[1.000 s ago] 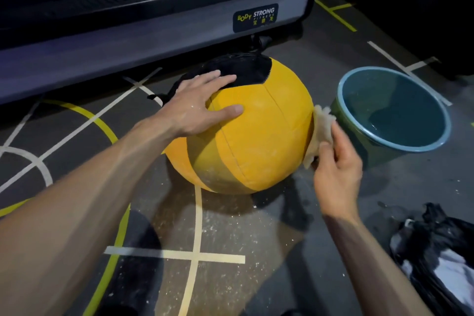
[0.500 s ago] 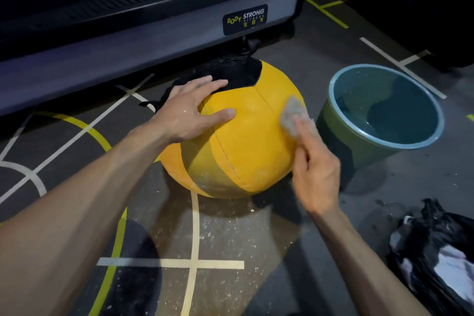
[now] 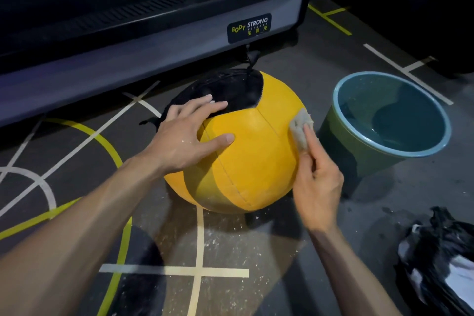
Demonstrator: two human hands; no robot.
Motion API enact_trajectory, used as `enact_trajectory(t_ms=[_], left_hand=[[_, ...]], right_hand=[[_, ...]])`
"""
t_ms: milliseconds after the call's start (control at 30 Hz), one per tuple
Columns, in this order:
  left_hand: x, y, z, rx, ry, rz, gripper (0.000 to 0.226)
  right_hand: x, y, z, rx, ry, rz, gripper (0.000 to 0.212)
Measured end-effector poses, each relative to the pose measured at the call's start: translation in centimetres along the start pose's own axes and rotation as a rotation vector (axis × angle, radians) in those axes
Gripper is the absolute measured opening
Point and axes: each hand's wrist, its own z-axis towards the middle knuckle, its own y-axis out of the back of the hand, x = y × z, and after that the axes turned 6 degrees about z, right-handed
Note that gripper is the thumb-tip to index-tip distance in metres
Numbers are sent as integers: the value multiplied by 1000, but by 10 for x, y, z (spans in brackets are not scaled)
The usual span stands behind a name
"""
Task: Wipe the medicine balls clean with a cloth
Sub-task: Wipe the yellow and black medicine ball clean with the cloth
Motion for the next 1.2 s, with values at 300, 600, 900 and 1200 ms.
enact_trajectory(t_ms=[300, 600, 900, 1200], left_hand=[[57, 9, -31, -108, 200, -173, 66], [91, 14, -23, 20, 274, -250, 65], [95, -5, -47, -189, 209, -512, 50], [67, -4, -72, -405, 149, -347, 21]], right_hand=[[-12, 20, -25, 21, -38, -57, 50], [-19, 28, -28, -28, -83, -71, 45], [-29, 34, -17, -98, -205, 58, 39], [-44, 41, -14, -154, -269, 212, 30]])
